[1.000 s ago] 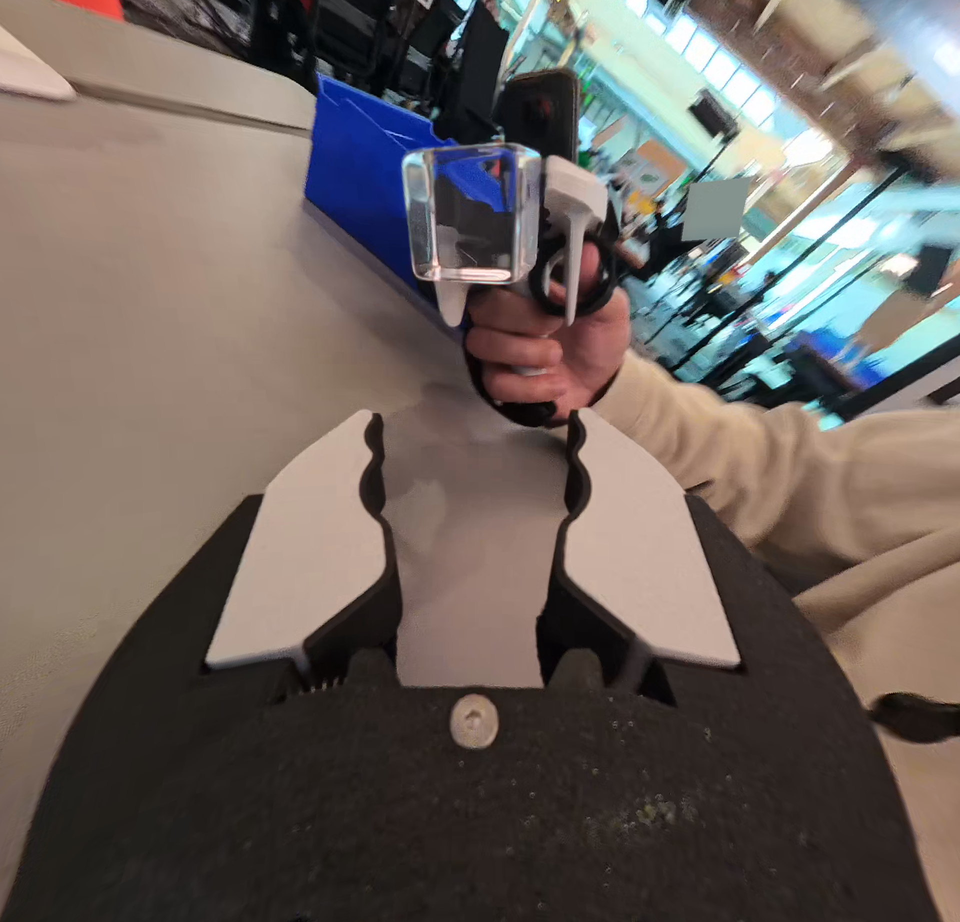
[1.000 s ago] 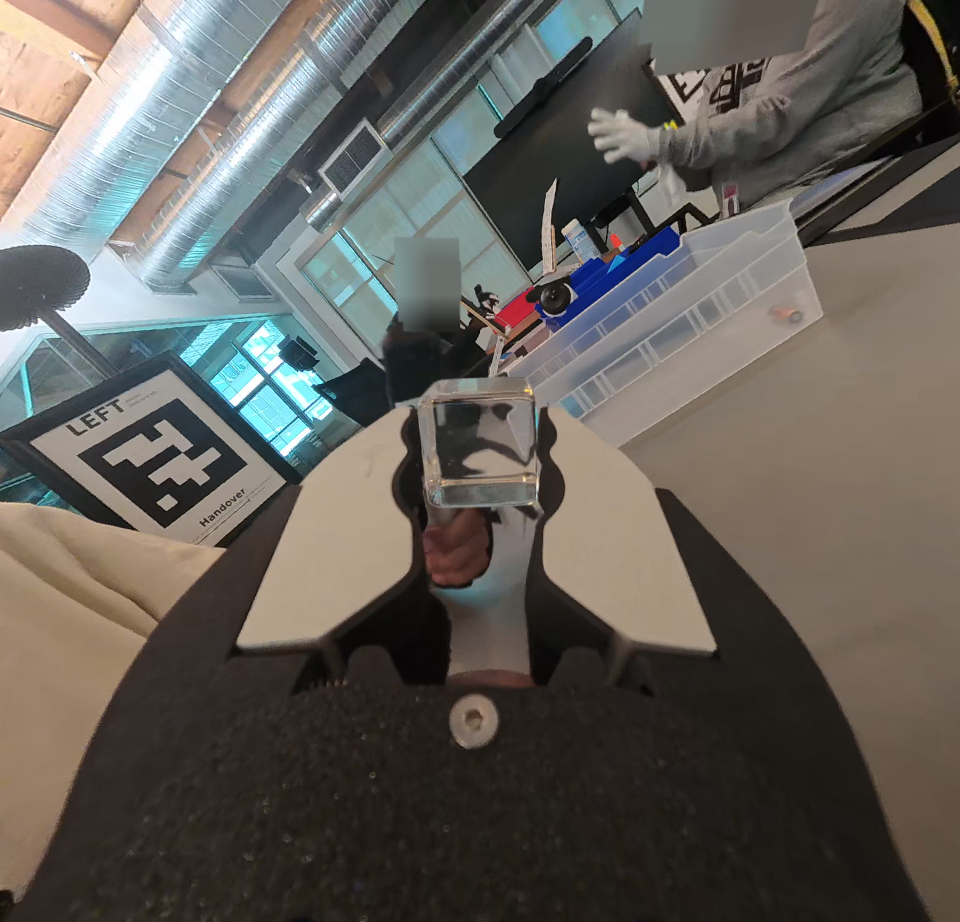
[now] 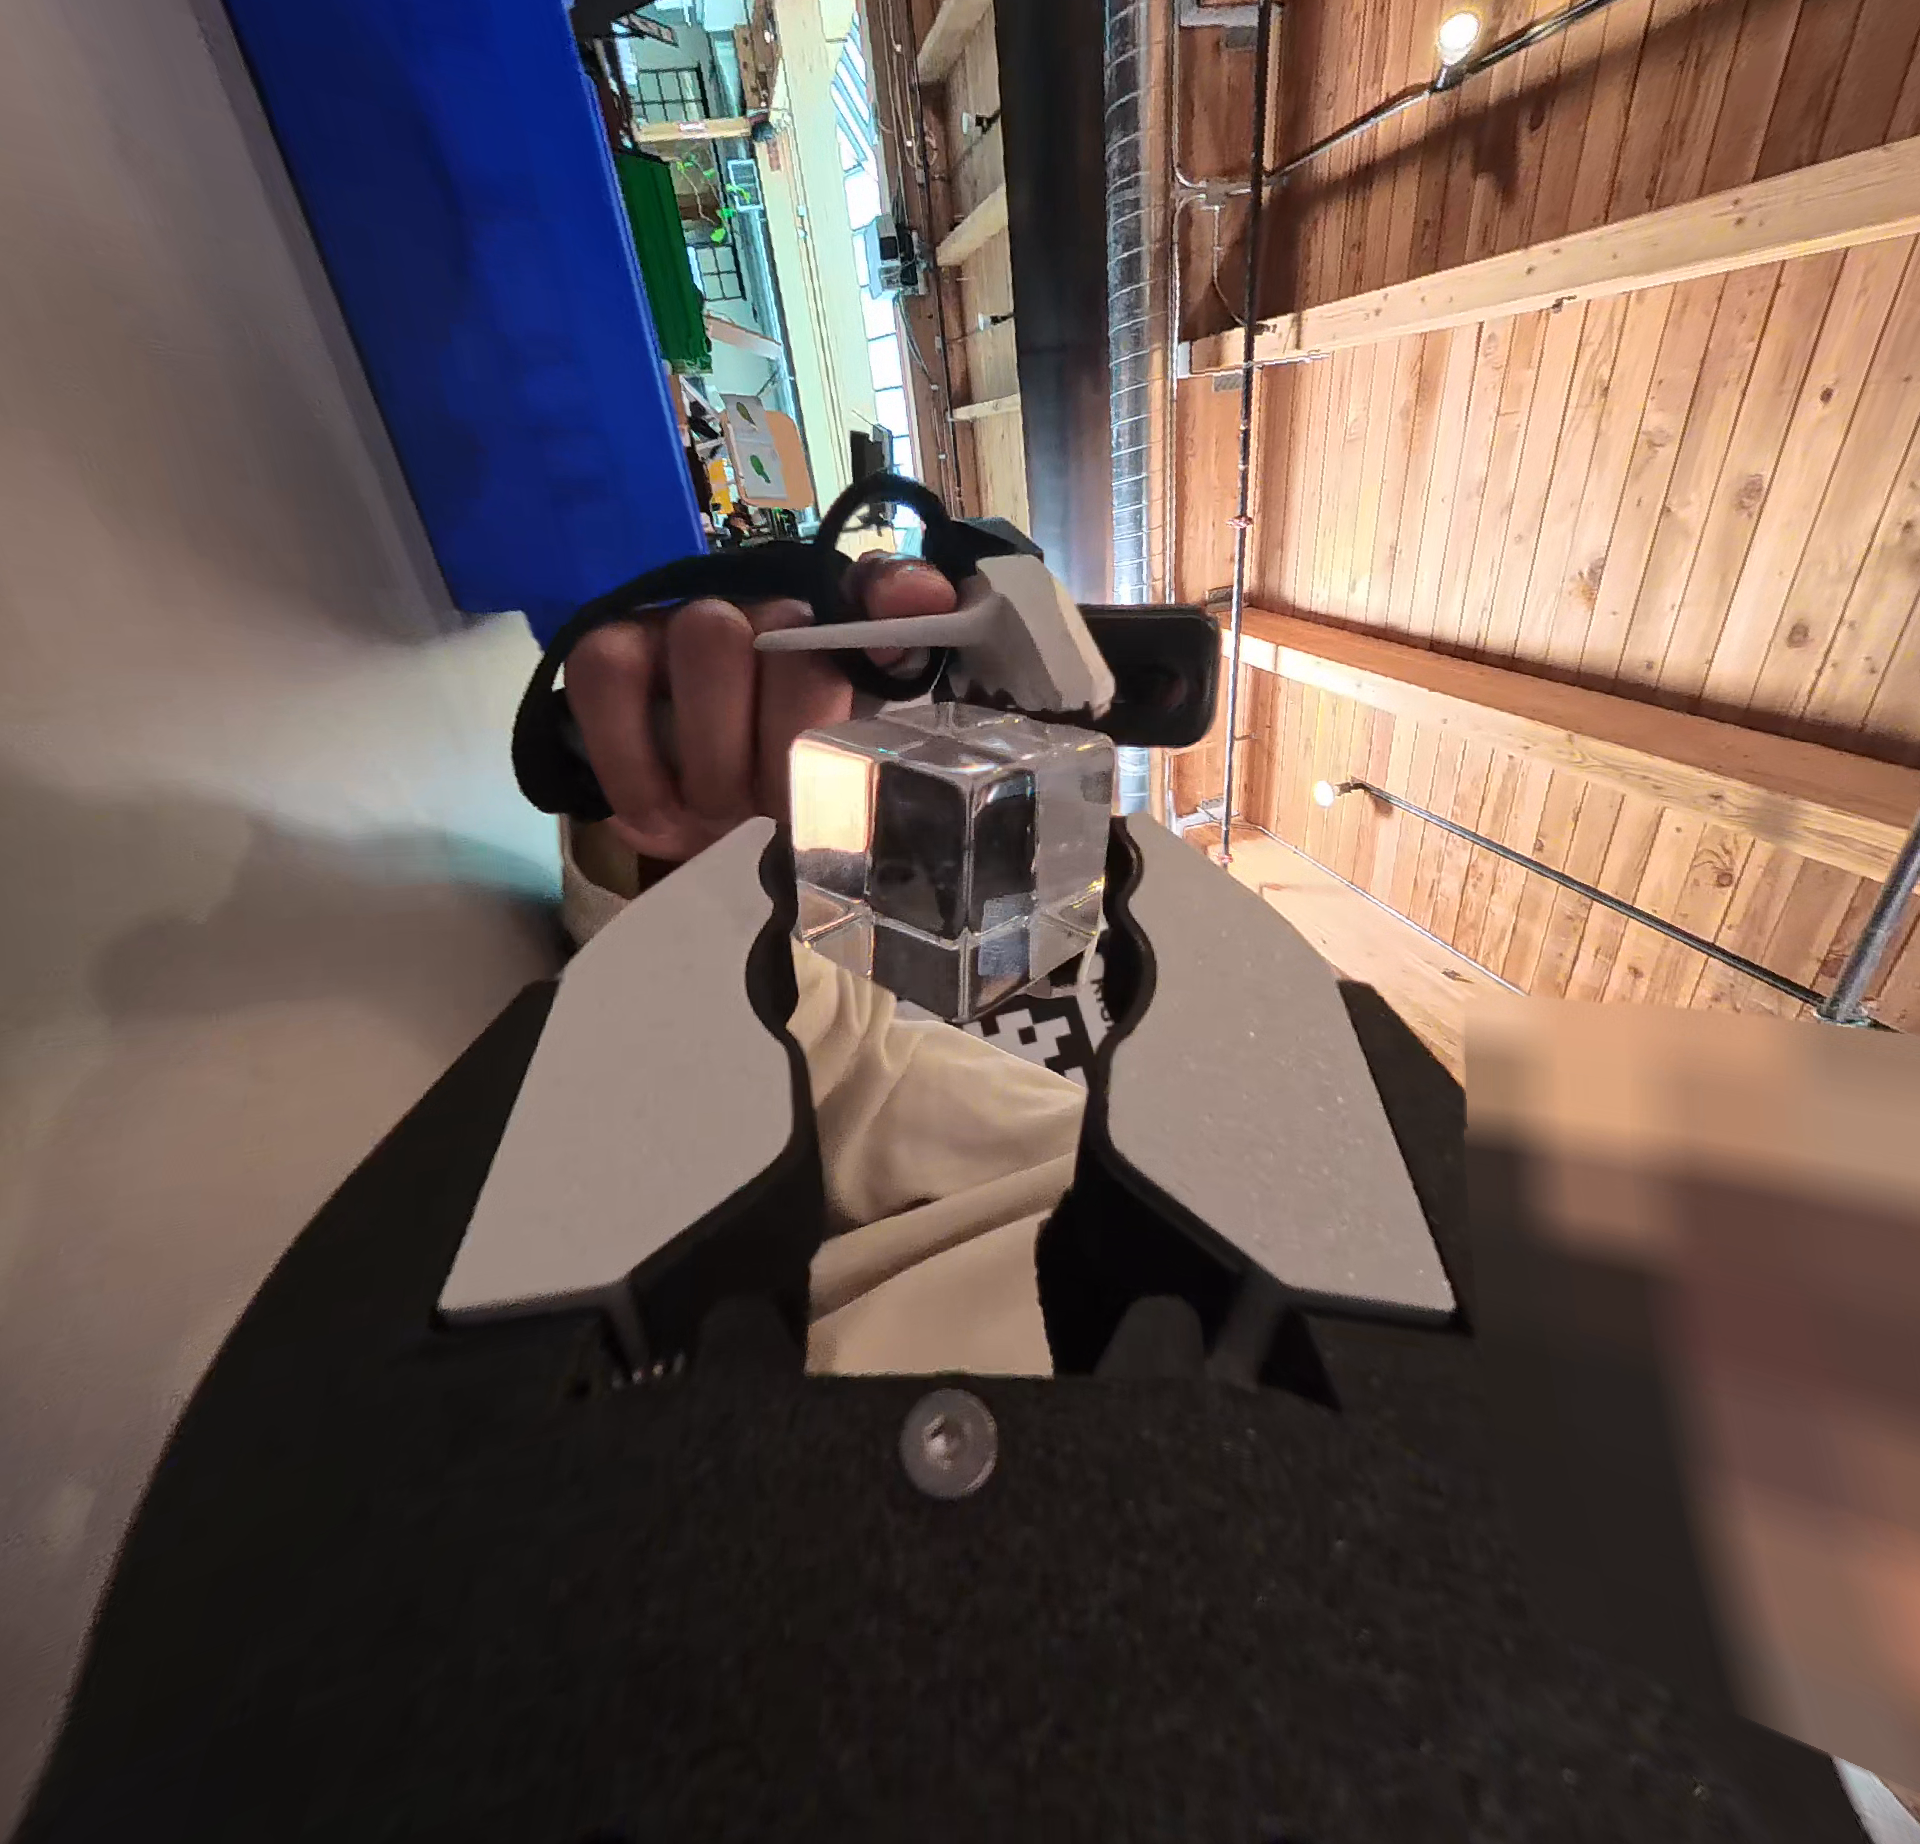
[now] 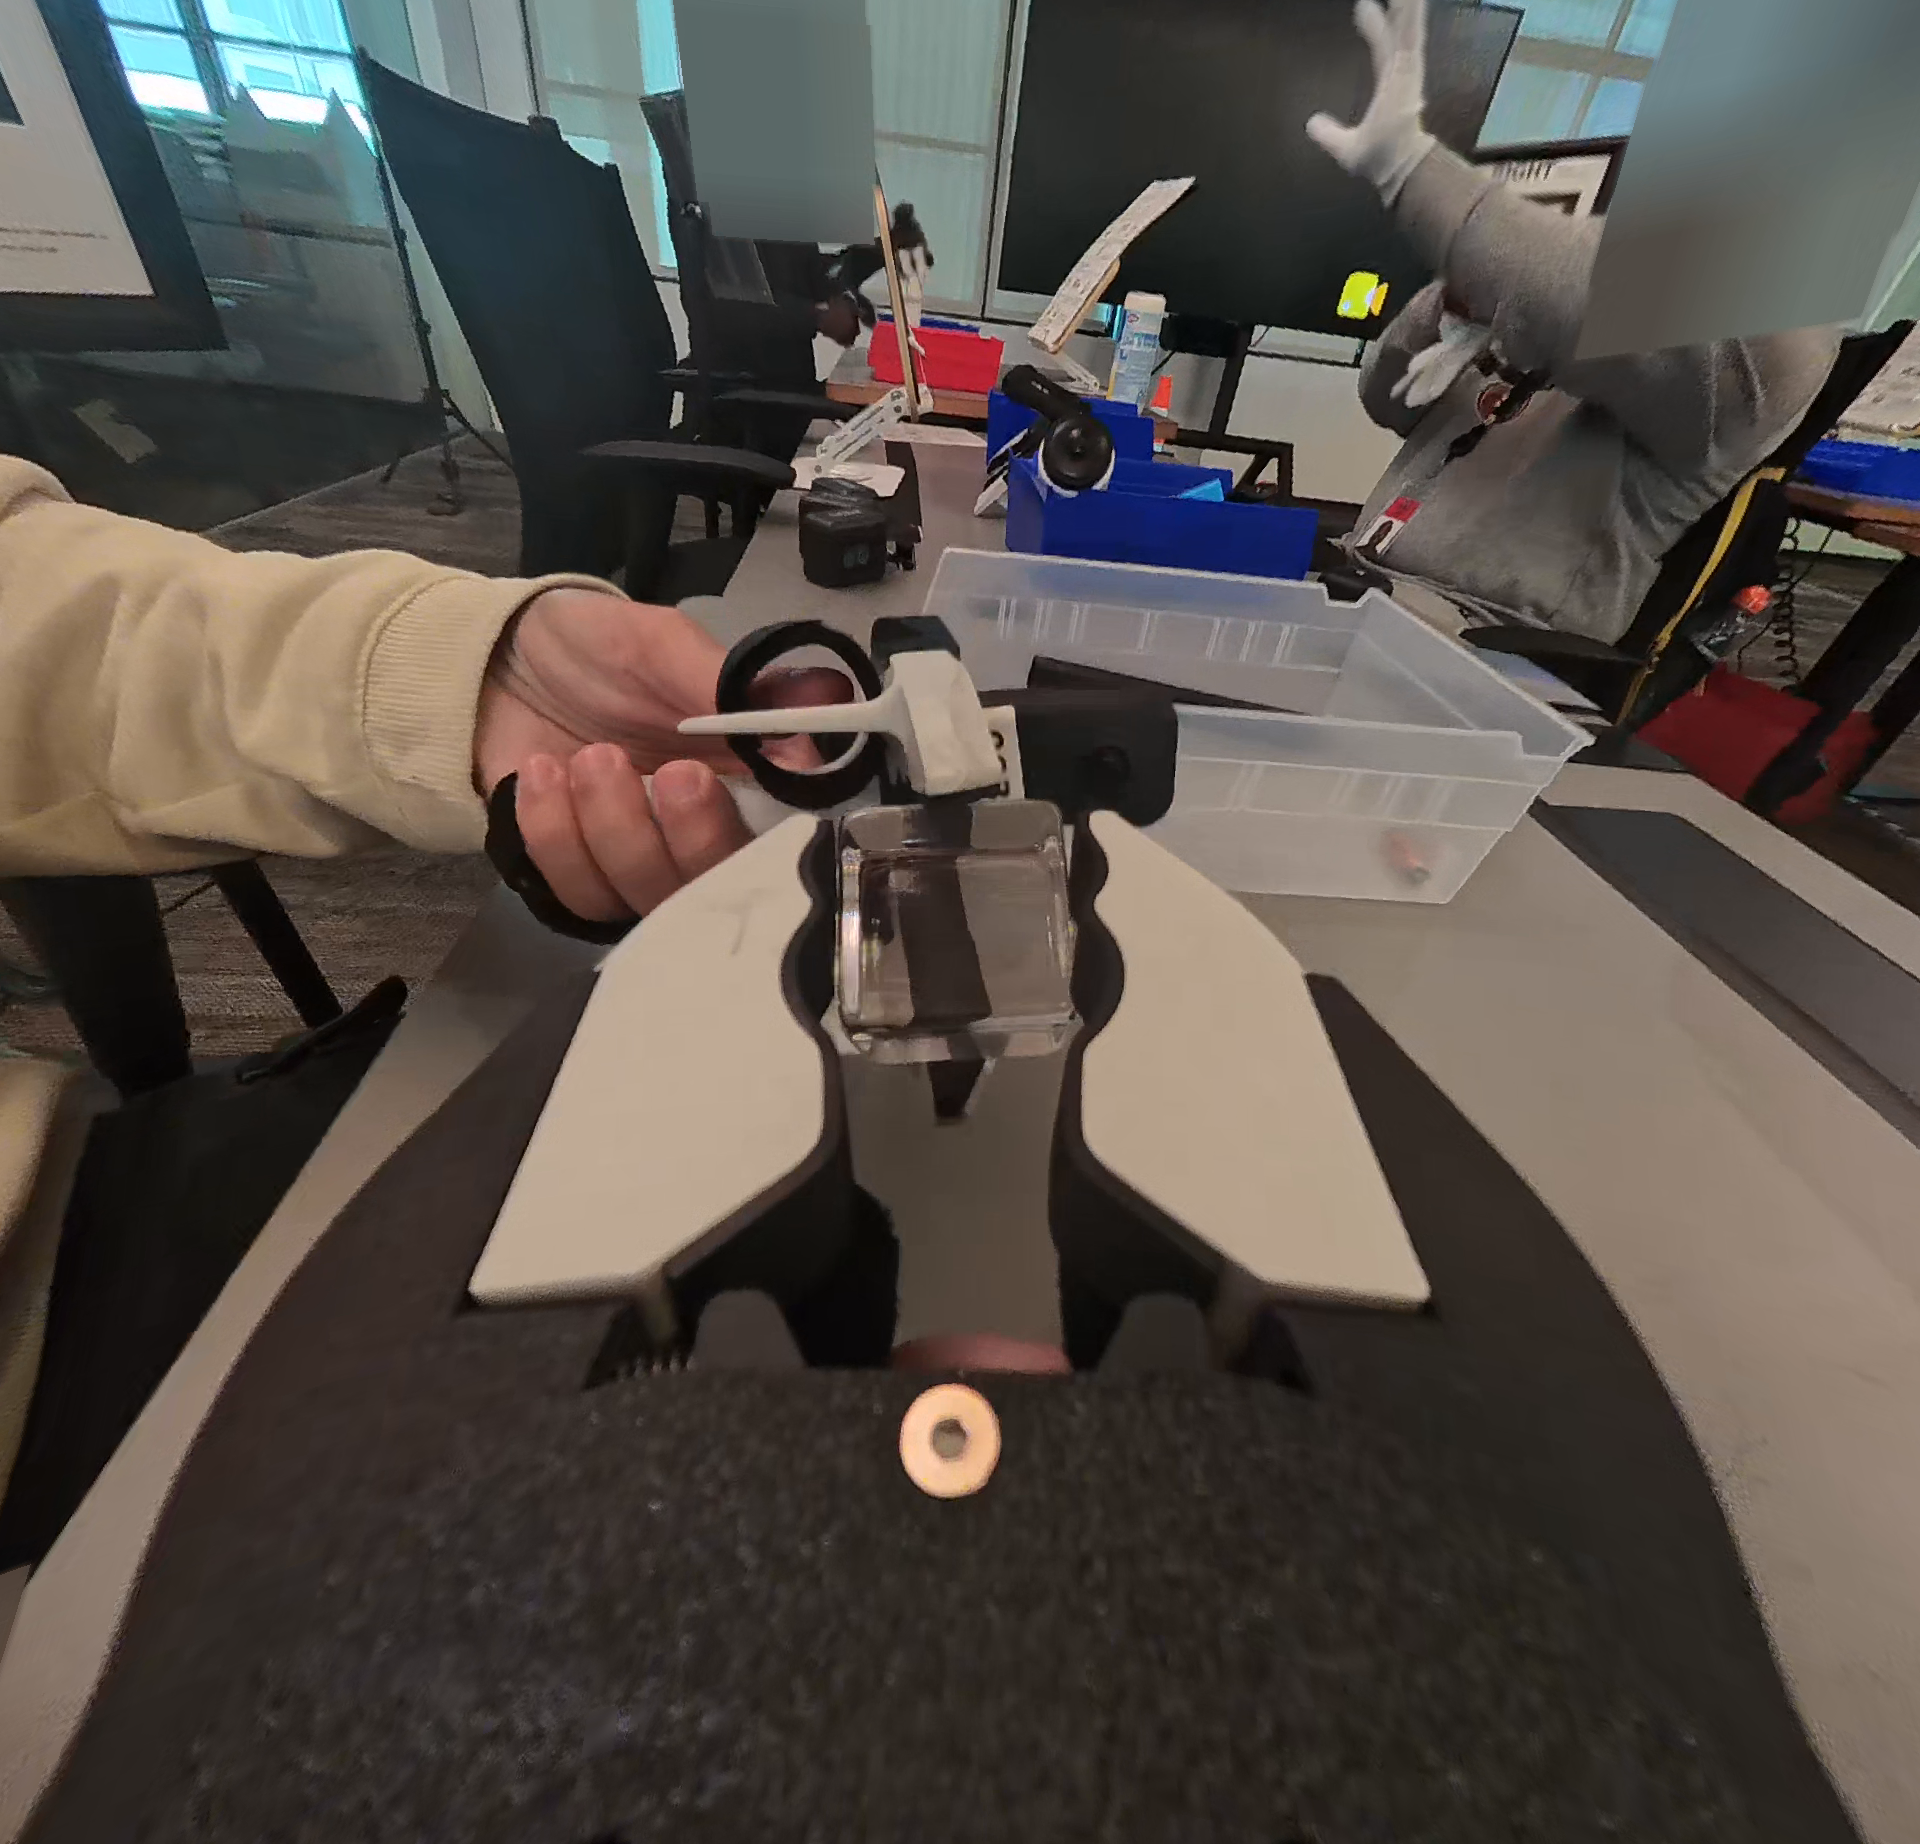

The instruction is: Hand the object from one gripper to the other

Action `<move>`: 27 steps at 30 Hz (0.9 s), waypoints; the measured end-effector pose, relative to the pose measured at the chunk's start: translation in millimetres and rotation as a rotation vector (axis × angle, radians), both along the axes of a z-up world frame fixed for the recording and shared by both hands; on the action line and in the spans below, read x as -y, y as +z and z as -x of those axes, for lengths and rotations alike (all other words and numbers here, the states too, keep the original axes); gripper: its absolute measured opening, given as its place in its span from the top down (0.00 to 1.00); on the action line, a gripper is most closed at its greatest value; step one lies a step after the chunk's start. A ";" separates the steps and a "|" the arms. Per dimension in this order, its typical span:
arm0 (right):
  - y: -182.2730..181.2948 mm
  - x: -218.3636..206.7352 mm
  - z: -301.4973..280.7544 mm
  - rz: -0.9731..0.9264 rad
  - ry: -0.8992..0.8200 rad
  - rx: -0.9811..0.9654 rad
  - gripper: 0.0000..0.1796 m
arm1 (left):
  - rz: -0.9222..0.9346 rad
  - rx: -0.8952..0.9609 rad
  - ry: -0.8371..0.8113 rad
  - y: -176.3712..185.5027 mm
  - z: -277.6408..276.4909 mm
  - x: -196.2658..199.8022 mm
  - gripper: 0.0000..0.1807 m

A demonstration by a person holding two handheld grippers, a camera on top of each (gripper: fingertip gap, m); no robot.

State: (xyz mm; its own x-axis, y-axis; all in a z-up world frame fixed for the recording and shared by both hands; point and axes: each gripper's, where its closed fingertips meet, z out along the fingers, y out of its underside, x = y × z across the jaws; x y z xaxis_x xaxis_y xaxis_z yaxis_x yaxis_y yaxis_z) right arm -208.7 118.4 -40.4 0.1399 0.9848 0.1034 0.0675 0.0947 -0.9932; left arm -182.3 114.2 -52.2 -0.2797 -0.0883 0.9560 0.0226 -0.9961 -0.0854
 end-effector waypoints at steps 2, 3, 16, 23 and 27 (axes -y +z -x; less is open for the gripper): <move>-6.1 -2.7 0.3 0.014 -0.011 0.028 0.74 | 0.005 -0.002 0.011 -5.3 0.6 -2.5 0.69; -7.5 -3.5 0.3 0.022 -0.015 0.035 0.73 | 0.014 0.008 0.013 -6.7 0.5 -3.2 0.69; -13.5 -17.8 -35.9 0.422 -0.038 -0.110 0.66 | -0.142 0.100 0.063 9.4 18.6 -10.4 0.69; 7.6 -8.4 -18.9 0.796 0.199 -0.413 0.57 | -0.248 0.117 0.061 19.0 19.4 -3.1 0.69; -4.9 -6.9 -16.5 0.226 -0.051 -0.093 0.59 | -0.178 0.088 0.041 6.3 10.7 -1.9 0.69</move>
